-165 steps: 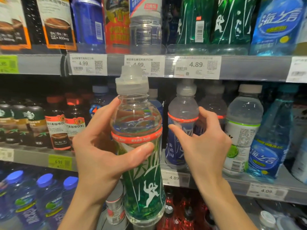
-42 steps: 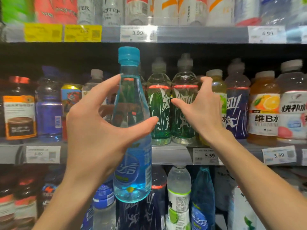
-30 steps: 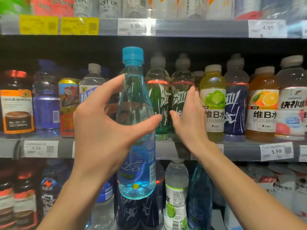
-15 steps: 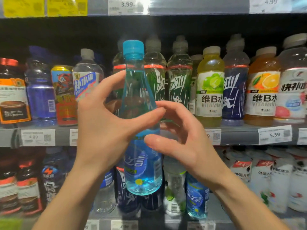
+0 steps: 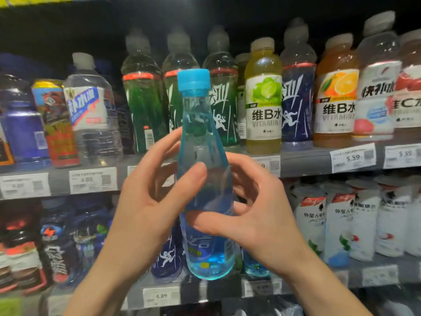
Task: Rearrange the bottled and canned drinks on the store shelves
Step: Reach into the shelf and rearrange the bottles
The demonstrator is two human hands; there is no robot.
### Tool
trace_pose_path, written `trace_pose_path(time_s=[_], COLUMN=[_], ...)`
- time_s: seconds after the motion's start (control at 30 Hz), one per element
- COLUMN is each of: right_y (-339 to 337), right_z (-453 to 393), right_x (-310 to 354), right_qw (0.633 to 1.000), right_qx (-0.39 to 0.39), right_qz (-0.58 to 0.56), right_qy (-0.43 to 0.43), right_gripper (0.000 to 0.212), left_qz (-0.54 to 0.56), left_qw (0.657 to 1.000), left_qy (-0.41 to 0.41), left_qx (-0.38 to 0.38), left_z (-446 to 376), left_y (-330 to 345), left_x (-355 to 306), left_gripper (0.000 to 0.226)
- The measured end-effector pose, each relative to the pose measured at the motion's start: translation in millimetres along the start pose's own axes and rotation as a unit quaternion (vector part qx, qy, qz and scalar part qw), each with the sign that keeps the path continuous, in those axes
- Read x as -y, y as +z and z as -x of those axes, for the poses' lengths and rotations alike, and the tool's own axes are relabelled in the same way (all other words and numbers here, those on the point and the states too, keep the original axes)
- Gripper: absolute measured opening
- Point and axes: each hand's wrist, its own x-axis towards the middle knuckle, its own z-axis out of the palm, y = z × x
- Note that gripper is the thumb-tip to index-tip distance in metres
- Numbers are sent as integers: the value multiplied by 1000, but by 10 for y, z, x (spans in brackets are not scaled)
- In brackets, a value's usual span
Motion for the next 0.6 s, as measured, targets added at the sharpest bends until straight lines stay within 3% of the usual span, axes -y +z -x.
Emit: trace_pose_path(time_s=[0.13, 0.6], right_y=[-128, -456], right_z=[266, 895], right_x=[-155, -789], right_qw=[1000, 995], right_qx=[5, -18], right_qz=[-3, 11], right_qy=[31, 101], right_gripper=[66, 71], left_qz=[6, -4], left_qw=[999, 992], left_qy=[-25, -89], left_qx=[31, 90], left_z=[300, 762], left_y=[172, 598], left_x=[234, 777], left_gripper=[38, 48])
